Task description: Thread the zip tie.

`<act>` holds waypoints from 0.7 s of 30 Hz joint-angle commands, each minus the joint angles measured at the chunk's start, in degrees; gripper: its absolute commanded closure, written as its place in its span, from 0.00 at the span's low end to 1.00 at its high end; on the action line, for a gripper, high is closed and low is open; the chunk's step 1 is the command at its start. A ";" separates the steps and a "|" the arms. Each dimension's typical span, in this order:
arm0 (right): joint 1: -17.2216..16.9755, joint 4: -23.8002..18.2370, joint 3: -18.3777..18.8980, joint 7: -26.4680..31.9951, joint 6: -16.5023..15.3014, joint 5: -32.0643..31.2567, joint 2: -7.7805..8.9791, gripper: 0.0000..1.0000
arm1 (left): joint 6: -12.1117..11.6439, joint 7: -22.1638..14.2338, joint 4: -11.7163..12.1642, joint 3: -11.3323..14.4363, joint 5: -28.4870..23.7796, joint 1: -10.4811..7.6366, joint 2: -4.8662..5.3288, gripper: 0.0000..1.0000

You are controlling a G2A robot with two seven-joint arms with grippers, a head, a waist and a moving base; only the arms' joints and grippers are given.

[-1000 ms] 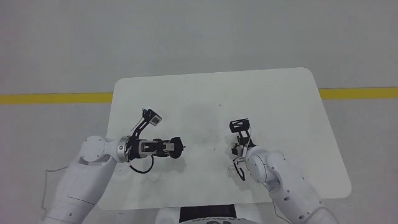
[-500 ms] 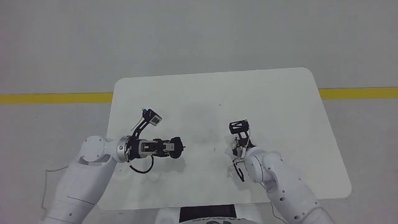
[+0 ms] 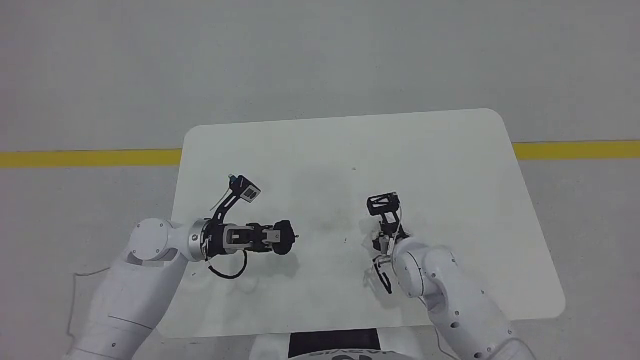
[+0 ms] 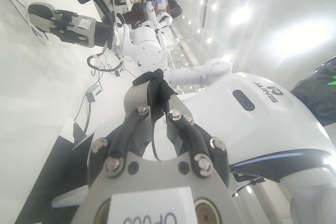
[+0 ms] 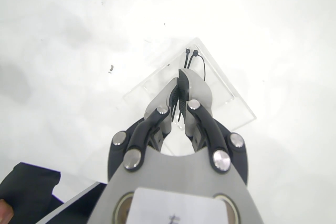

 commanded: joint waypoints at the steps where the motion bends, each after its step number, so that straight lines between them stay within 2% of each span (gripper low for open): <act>1: -0.23 -0.19 0.17 0.11 -0.27 -0.19 0.02 1.00 | 0.00 0.00 0.00 0.00 0.00 0.00 0.00 1.00; 3: -0.26 -0.05 0.17 0.34 -0.54 -0.23 -0.01 1.00 | 0.00 0.00 0.00 0.00 0.00 0.00 0.00 1.00; 4: -0.20 0.14 0.14 0.39 -0.57 -0.29 -0.03 0.96 | 0.00 0.00 0.00 0.00 0.00 0.00 0.00 1.00; 5: -0.13 0.30 0.07 0.42 -0.59 -0.32 -0.07 0.81 | 0.00 0.00 0.00 0.00 0.00 0.00 0.00 1.00; 7: 0.06 0.58 -0.12 0.56 -0.71 -0.35 -0.15 0.71 | 0.00 0.00 0.00 0.00 0.00 0.00 0.00 1.00; 21: 0.70 1.06 -0.98 2.15 -1.48 -1.42 -0.53 0.77 | 0.00 0.00 0.00 0.00 0.00 0.00 0.00 1.00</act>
